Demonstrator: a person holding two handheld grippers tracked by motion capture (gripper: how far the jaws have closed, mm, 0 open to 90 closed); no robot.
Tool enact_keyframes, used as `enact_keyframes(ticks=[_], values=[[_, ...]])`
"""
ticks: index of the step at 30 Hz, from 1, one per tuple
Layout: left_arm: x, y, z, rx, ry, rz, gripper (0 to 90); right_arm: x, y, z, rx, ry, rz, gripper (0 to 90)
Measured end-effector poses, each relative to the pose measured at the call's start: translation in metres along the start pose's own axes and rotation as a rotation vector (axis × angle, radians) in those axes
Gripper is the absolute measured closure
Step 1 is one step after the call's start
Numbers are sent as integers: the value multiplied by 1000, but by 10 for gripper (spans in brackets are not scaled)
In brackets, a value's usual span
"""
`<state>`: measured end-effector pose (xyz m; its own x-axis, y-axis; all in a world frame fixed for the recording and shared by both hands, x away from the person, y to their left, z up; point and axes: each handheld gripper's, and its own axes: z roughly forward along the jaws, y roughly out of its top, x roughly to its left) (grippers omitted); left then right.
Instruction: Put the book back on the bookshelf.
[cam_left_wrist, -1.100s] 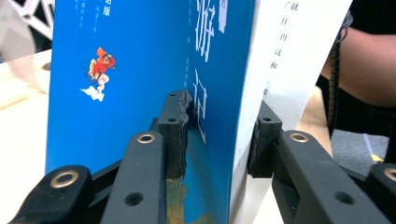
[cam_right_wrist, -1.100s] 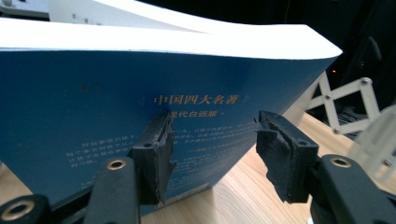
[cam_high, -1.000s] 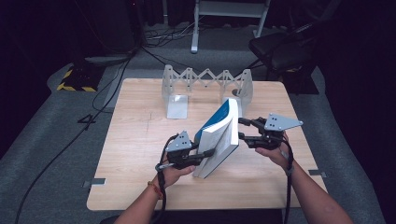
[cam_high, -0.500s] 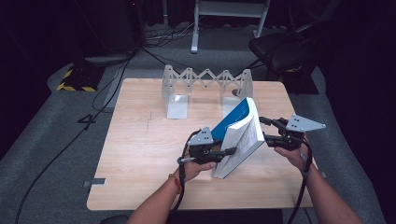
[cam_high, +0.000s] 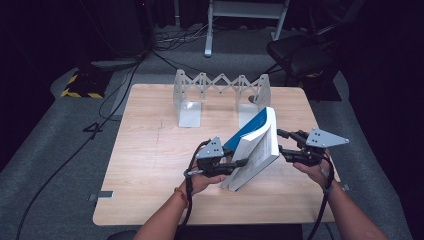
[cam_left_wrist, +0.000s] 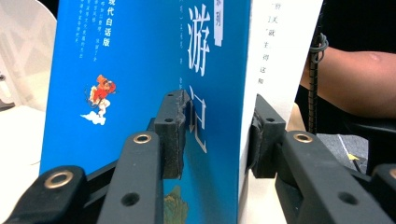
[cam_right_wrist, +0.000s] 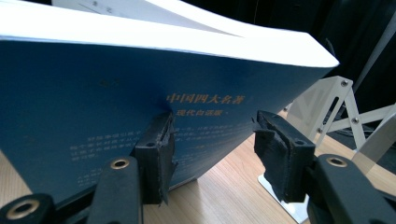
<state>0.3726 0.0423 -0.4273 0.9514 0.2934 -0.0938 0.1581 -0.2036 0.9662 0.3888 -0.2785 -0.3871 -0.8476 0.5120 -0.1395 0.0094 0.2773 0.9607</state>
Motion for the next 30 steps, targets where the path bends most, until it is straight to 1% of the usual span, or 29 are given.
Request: enact_keyframes(ticks=[2, 4, 7, 9, 11, 14, 15, 16, 19, 21, 23, 24, 25, 26, 27, 28, 30], values=[[0, -1, -3, 1, 3, 1, 641, 4, 2, 1, -2, 18, -4, 480], [0, -1, -7, 6, 12, 5, 641, 8, 4, 3, -5, 23, -17, 478], [-1, -2, -12, 16, 19, 4, 629, 12, 8, 7, -9, 20, -12, 471], [-2, -2, -14, 21, 25, 6, 610, 16, 9, 12, -6, 37, -23, 459], [-4, -2, -18, 43, 29, 9, 587, 21, 10, 15, -1, 49, -32, 451], [-5, -3, -22, 56, 37, 13, 553, 24, 10, 17, 1, 52, -39, 449], [-6, -3, -23, 64, 41, 19, 538, 31, 10, 21, 12, 71, -49, 440], [-6, -3, -25, 73, 45, 22, 538, 31, 10, 21, 12, 71, -49, 440], [-9, -3, -30, 99, 45, 22, 478, 37, 10, 24, 14, 89, -57, 433], [-12, -4, -33, 118, 38, 44, 467, 41, 10, 26, 20, 99, -67, 431], [-17, -5, -33, 149, 42, 56, 419, 44, 9, 28, 27, 107, -72, 430], [-19, -6, -33, 157, 43, 56, 395, 46, 8, 30, 33, 113, -73, 431], [-23, -6, -32, 172, 54, 62, 358, 46, 8, 31, 35, 115, -74, 431], [-25, -7, -30, 180, 62, 64, 304, 46, 7, 32, 38, 117, -63, 431], [-30, -8, -28, 194, 77, 75, 279, 46, 6, 33, 40, 122, -60, 431], [-33, -8, -27, 199, 89, 79, 254, 47, 6, 34, 44, 124, -59, 431], [-40, -10, -21, 200, 123, 73, 217, 49, 5, 36, 46, 125, -62, 431]])
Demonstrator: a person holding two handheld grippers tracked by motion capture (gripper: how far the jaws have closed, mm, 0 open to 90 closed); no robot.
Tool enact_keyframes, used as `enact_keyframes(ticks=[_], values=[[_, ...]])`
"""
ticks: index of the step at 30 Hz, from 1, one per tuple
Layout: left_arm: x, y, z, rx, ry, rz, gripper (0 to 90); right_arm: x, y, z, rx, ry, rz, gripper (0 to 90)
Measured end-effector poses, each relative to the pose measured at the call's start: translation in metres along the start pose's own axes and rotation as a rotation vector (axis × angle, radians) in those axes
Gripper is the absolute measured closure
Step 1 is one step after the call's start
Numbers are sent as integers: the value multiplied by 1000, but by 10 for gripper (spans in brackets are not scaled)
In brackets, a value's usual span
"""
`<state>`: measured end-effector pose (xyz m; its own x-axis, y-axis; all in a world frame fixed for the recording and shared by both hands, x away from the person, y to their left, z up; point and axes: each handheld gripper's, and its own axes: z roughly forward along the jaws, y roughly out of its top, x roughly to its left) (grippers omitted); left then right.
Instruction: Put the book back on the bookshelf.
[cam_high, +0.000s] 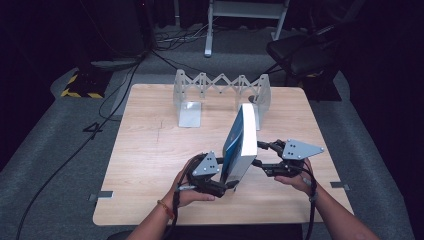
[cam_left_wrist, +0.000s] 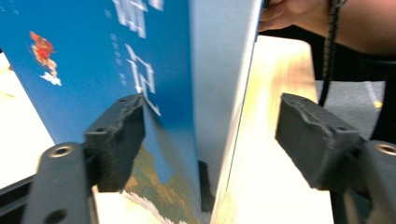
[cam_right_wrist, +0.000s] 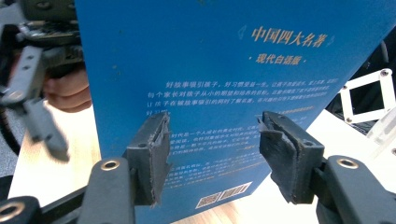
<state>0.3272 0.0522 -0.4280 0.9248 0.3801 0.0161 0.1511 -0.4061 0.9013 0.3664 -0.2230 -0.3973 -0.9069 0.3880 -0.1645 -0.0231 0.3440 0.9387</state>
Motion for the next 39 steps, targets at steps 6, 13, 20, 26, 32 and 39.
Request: enact_keyframes(ticks=[6, 13, 20, 26, 32, 39], values=[[-11, 0, 10, -17, 95, -41, 119, 5, 0, 10, 8, 4, 0, 427], [-18, -6, 18, -48, 228, -80, 119, 10, -1, 22, 25, 12, -3, 417], [-21, -10, 26, -62, 341, -104, 184, 11, -2, 28, 33, 9, -1, 407], [-18, -12, 25, -75, 359, -126, 282, 7, -4, 29, 39, -8, 12, 398], [-18, -13, 23, -67, 355, -113, 317, 2, -6, 32, 42, -24, 24, 382], [-19, -13, 22, -71, 362, -122, 352, -1, -9, 34, 25, -38, 36, 372]])
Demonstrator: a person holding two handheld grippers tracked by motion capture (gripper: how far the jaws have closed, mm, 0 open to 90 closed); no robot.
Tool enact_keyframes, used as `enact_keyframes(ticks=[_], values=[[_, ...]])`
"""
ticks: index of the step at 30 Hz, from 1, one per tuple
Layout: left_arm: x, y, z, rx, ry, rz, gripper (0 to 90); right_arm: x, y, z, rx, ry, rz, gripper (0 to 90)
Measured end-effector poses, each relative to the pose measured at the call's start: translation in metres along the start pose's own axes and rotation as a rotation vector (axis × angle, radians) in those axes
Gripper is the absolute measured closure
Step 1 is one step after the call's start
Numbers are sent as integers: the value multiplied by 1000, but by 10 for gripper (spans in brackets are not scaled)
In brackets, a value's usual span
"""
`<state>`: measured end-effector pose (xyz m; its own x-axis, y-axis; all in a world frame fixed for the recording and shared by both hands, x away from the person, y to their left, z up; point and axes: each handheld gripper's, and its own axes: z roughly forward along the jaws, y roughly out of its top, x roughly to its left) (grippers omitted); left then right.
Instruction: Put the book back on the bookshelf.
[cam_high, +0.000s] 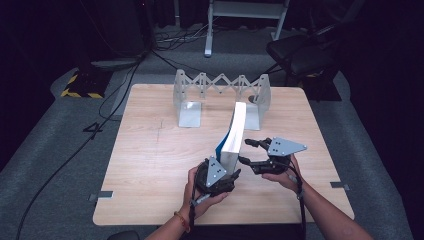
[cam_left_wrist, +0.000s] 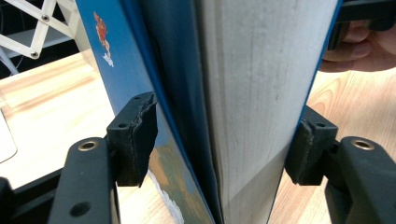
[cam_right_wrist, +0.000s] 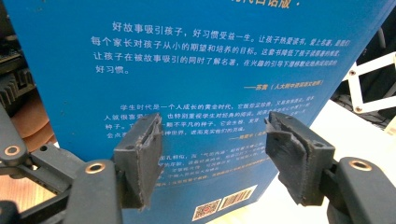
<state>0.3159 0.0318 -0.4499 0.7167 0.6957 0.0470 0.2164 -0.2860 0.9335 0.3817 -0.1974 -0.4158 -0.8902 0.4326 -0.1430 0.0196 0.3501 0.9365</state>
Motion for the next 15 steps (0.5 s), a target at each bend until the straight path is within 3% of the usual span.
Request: enact_keyframes(ticks=[5, 12, 15], values=[[2, 1, -3, 14, 1, 7, 407, 0, 0, 0, 0, 5, -5, 366], [11, 0, -11, 32, 13, -17, 568, 2, 0, 4, 20, -8, -16, 364], [19, -1, -13, 32, -10, -35, 579, -1, -1, 4, 18, -17, -8, 360]])
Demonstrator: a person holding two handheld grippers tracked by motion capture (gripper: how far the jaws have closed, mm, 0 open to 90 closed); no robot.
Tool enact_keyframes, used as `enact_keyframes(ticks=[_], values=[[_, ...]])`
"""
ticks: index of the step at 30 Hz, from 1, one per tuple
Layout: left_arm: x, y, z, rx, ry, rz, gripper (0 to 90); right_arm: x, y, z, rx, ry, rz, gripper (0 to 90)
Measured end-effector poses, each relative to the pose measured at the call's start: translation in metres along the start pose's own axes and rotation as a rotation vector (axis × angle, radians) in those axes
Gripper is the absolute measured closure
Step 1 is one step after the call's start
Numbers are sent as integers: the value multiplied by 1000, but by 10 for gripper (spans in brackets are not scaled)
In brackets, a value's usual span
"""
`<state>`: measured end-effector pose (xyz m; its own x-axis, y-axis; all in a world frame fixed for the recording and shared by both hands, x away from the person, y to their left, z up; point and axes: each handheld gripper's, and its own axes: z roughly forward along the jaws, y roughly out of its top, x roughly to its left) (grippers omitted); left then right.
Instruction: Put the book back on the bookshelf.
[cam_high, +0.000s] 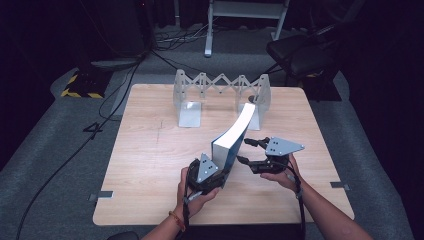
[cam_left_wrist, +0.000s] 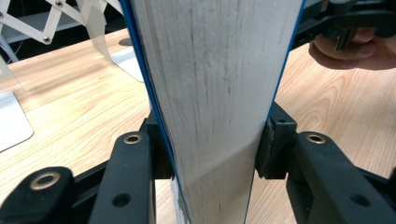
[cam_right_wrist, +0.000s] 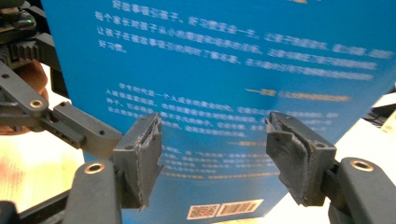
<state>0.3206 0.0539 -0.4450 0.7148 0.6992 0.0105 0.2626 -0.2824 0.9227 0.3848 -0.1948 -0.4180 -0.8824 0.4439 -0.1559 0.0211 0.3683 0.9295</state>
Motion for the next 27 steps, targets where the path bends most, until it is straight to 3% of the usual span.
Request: enact_keyframes(ticks=[3, 7, 8, 11, 13, 15, 19, 21, 27], values=[[6, 0, -1, 5, -34, 2, 585, -6, -3, -4, 2, -6, 17, 354], [16, -2, -3, -6, -101, -4, 595, -21, -18, -16, 67, -42, 24, 337], [16, -2, -3, -6, -101, -4, 596, -21, -18, -16, 67, -42, 24, 337], [23, -4, -3, -16, -176, -4, 598, -40, -37, -30, 171, -70, 45, 327], [24, -5, -2, -24, -210, -8, 599, -49, -46, -37, 211, -100, 62, 328], [25, -5, -1, -31, -231, -16, 598, -60, -60, -47, 254, -85, 109, 327], [25, -5, 4, -43, -270, -44, 597, -70, -83, -62, 351, -106, 110, 326], [24, -4, 8, -44, -288, -51, 598, -73, -95, -72, 380, -104, 135, 326], [17, 2, 22, -42, -326, -36, 596, -78, -115, -86, 404, -93, 170, 322]])
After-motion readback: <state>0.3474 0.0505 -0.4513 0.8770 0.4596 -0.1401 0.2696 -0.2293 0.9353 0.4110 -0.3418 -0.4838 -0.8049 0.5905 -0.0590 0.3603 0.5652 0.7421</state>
